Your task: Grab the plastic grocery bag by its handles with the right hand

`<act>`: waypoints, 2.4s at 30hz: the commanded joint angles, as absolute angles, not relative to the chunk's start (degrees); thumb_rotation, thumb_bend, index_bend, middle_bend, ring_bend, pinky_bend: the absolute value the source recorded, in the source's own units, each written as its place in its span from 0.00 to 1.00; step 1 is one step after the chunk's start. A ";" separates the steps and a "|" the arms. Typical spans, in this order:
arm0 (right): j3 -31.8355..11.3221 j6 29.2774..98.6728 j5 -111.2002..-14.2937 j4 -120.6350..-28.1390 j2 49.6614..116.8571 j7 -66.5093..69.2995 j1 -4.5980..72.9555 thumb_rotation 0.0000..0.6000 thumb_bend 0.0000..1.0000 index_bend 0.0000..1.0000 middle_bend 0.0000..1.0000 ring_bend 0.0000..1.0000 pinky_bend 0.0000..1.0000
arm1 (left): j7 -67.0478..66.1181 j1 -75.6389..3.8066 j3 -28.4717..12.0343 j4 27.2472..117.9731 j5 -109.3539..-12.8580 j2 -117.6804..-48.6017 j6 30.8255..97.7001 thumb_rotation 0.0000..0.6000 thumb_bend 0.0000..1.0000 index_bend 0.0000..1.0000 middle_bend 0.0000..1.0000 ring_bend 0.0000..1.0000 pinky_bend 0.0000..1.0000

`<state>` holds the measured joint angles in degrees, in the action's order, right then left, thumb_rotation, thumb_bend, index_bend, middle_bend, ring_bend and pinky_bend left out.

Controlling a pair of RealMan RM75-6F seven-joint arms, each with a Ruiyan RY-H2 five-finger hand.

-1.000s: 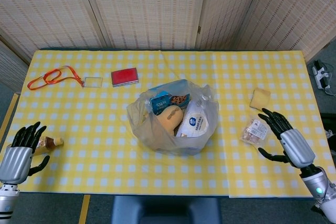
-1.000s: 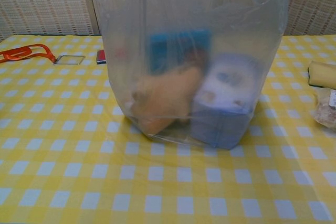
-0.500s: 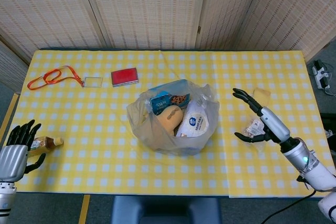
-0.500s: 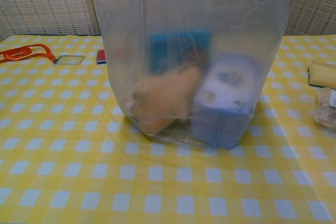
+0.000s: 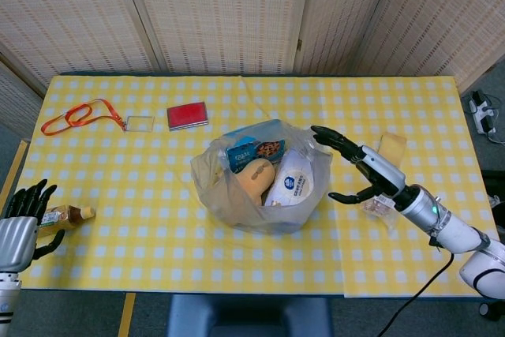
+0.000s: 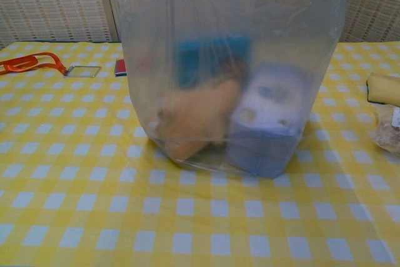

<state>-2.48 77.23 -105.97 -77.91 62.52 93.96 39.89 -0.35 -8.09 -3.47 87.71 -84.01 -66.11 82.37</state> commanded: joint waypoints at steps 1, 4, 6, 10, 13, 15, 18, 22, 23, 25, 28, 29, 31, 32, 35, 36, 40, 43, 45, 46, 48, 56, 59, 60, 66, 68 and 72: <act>-1.82 77.46 -106.21 -77.92 62.81 94.26 40.58 1.00 0.30 0.00 0.04 0.02 0.00 | -0.24 -8.00 -3.49 87.75 -84.07 -66.03 82.58 1.00 0.37 0.01 0.00 0.00 0.00; -0.60 77.64 -106.96 -78.41 62.68 94.32 40.95 1.00 0.30 0.00 0.04 0.02 0.00 | -0.06 -7.97 -3.46 87.78 -84.14 -65.95 82.64 1.00 0.37 0.01 0.00 0.00 0.00; 0.26 78.07 -107.39 -78.63 62.69 93.65 40.85 1.00 0.30 0.00 0.04 0.02 0.00 | -0.05 -7.94 -3.41 87.84 -84.27 -65.90 82.73 1.00 0.37 0.01 0.00 0.00 0.00; 1.74 78.95 -107.83 -79.01 62.56 91.92 40.39 1.00 0.30 0.00 0.05 0.02 0.00 | -0.02 -7.81 -3.26 88.01 -84.65 -65.85 83.07 1.00 0.37 0.01 0.00 0.00 0.00; 2.58 79.16 -107.92 -79.39 62.29 91.03 40.31 1.00 0.30 0.00 0.05 0.02 0.00 | -0.03 -7.80 -3.20 88.06 -84.75 -65.86 83.09 1.00 0.37 0.02 0.00 0.00 0.00; 2.74 78.88 -107.57 -79.62 62.18 90.40 40.50 1.00 0.30 0.00 0.05 0.02 0.00 | -0.09 -7.82 -3.16 88.10 -84.79 -65.88 83.04 1.00 0.37 0.02 0.00 0.00 0.00; 2.85 77.99 -106.94 -80.40 61.96 89.28 41.04 1.00 0.30 0.00 0.06 0.02 0.00 | -0.11 -7.83 -3.10 88.18 -84.95 -65.90 83.09 1.00 0.37 0.02 0.00 0.00 0.00; 2.67 76.94 -106.03 -81.82 61.49 87.15 41.75 1.00 0.30 0.00 0.06 0.02 0.00 | 0.24 -7.75 -3.14 88.11 -85.00 -65.84 83.30 1.00 0.36 0.02 0.00 0.00 0.00; 2.59 76.83 -105.76 -82.07 61.38 86.71 41.82 1.00 0.30 0.00 0.06 0.02 0.00 | 0.33 -7.74 -3.17 88.09 -84.93 -65.81 83.29 1.00 0.36 0.02 0.00 0.00 0.00; 2.42 76.61 -105.17 -82.47 61.10 86.01 41.93 1.00 0.30 0.00 0.06 0.02 0.00 | 0.48 -7.73 -3.21 88.05 -84.85 -65.75 83.27 1.00 0.36 0.02 0.00 0.00 0.00; 2.39 75.93 -104.37 -82.91 60.39 85.45 42.17 1.00 0.30 0.00 0.07 0.03 0.00 | 0.73 -7.73 -3.18 88.02 -84.97 -65.66 83.31 1.00 0.36 0.02 0.00 0.00 0.00; 2.52 75.46 -104.29 -83.13 60.00 85.24 42.36 1.00 0.30 0.00 0.07 0.03 0.00 | 0.79 -7.71 -3.17 88.02 -85.02 -65.64 83.37 1.00 0.36 0.01 0.00 0.00 0.00; 2.80 74.95 -104.34 -83.50 59.54 84.70 42.53 1.00 0.30 0.00 0.07 0.03 0.00 | 0.79 -7.70 -3.20 88.03 -85.05 -65.64 83.45 1.00 0.36 0.01 0.00 0.00 0.00; 3.04 74.67 -104.49 -83.80 59.28 84.38 42.62 1.00 0.30 0.00 0.07 0.03 0.00 | 0.76 -7.68 -3.22 88.04 -85.01 -65.67 83.50 1.00 0.36 0.01 0.00 0.00 0.00; 3.46 74.28 -104.76 -84.37 58.93 83.58 42.76 1.00 0.30 0.02 0.07 0.03 0.00 | 0.60 -7.71 -3.30 88.04 -84.82 -65.77 83.40 1.00 0.36 0.01 0.00 0.00 0.00; 3.53 74.28 -104.75 -84.45 58.91 83.46 42.77 1.00 0.30 0.04 0.07 0.03 0.00 | 0.52 -7.75 -3.32 88.03 -84.75 -65.81 83.32 1.00 0.36 0.01 0.00 0.00 0.00; 3.60 74.30 -104.50 -84.38 59.14 83.57 42.85 1.00 0.30 0.09 0.07 0.03 0.00 | 0.21 -7.88 -3.26 88.04 -84.73 -65.98 83.02 1.00 0.36 0.01 0.00 0.00 0.00; 3.64 74.47 -104.43 -84.22 59.33 83.60 42.91 1.00 0.30 0.12 0.07 0.03 0.00 | 0.15 -7.89 -3.25 88.03 -84.75 -65.99 83.03 1.00 0.36 0.01 0.00 0.00 0.00; 3.60 74.84 -104.33 -84.08 59.39 83.53 42.78 1.00 0.30 0.13 0.07 0.03 0.00 | 0.22 -7.86 -3.30 87.99 -84.70 -65.97 83.12 1.00 0.36 0.01 0.00 0.00 0.00; 3.62 75.16 -104.30 -83.96 59.37 83.60 42.64 1.00 0.30 0.13 0.07 0.03 0.00 | 0.27 -7.84 -3.35 87.97 -84.66 -65.95 83.17 1.00 0.36 0.01 0.00 0.00 0.00; 3.67 75.75 -104.19 -83.70 59.27 83.83 42.34 1.00 0.30 0.13 0.07 0.03 0.00 | 0.34 -7.84 -3.40 87.94 -84.57 -65.92 83.17 1.00 0.36 0.01 0.00 0.00 0.00; 4.59 76.02 -104.23 -82.63 58.63 84.53 41.71 1.00 0.30 0.19 0.07 0.03 0.00 | -0.19 -8.01 -3.35 87.88 -84.55 -66.22 82.87 1.00 0.36 0.02 0.00 0.00 0.00; 4.97 75.78 -104.62 -82.43 58.82 84.68 41.82 1.00 0.30 0.22 0.07 0.03 0.00 | -0.50 -8.11 -3.34 87.88 -84.43 -66.38 82.63 1.00 0.36 0.02 0.00 0.00 0.00; 5.04 75.70 -104.74 -82.37 58.88 84.78 41.91 1.00 0.30 0.24 0.08 0.03 0.00 | -0.59 -8.14 -3.35 87.89 -84.38 -66.41 82.57 1.00 0.36 0.02 0.00 0.00 0.00; 4.84 74.85 -104.81 -82.59 59.40 85.37 42.96 1.00 0.30 0.29 0.11 0.06 0.00 | -0.63 -8.19 -3.39 87.90 -84.31 -66.45 82.53 1.00 0.36 0.02 0.00 0.00 0.00; 4.69 74.67 -104.75 -82.76 59.65 85.28 43.26 1.00 0.30 0.32 0.13 0.08 0.00 | -0.46 -8.16 -3.45 87.87 -84.28 -66.41 82.64 1.00 0.36 0.02 0.00 0.00 0.00; 4.45 74.77 -104.45 -83.21 59.91 85.00 43.40 1.00 0.30 0.36 0.19 0.14 0.02 | -0.13 -8.02 -3.48 87.83 -84.42 -66.28 83.00 1.00 0.36 0.02 0.00 0.00 0.00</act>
<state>4.50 74.72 -104.51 -83.15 59.87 85.04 43.41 -0.10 -8.03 -3.48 87.84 -84.42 -66.28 83.02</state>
